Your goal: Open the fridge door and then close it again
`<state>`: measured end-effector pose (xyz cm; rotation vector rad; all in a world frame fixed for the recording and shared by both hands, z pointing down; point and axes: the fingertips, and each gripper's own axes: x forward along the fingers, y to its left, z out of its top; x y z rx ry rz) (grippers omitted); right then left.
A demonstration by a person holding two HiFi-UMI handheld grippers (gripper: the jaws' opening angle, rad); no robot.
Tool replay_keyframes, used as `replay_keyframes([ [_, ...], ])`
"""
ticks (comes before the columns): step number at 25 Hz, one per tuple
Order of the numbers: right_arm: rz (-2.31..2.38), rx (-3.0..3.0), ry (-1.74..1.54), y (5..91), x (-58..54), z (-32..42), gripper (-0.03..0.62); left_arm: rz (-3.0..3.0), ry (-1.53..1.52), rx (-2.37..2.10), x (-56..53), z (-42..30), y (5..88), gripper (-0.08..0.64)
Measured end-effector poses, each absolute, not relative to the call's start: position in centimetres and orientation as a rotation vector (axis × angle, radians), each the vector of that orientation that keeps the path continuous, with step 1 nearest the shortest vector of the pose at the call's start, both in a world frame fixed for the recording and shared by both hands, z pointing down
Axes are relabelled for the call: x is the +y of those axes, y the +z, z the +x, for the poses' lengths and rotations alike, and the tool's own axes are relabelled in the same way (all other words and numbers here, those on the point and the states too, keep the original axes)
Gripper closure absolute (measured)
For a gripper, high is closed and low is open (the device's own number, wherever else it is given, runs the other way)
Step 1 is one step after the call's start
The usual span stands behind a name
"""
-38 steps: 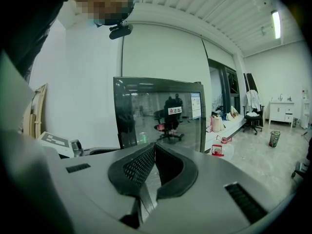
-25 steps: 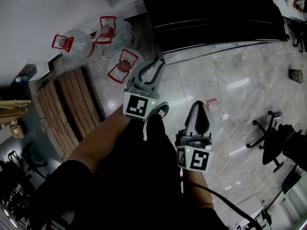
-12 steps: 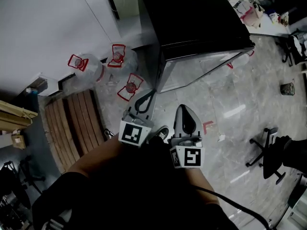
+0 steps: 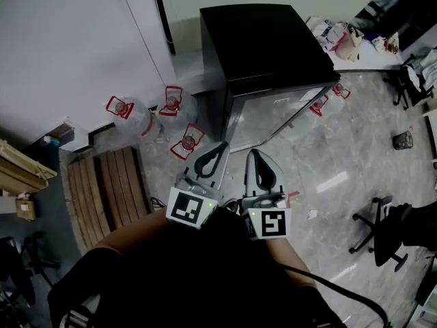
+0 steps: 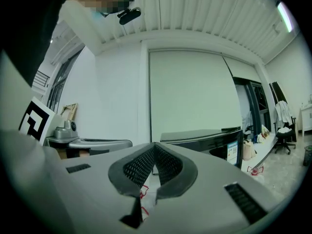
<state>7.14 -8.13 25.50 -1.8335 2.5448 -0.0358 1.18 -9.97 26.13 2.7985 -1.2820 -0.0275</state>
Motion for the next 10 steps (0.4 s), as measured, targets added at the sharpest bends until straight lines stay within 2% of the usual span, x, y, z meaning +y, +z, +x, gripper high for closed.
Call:
replay_keyframes([
  [10, -1.882, 2.514, -0.027, 24.2, -7.5, 8.6, 0.577, 2.835, -0.064, -1.27, -9.7, 2.8, 24.7, 0.554],
])
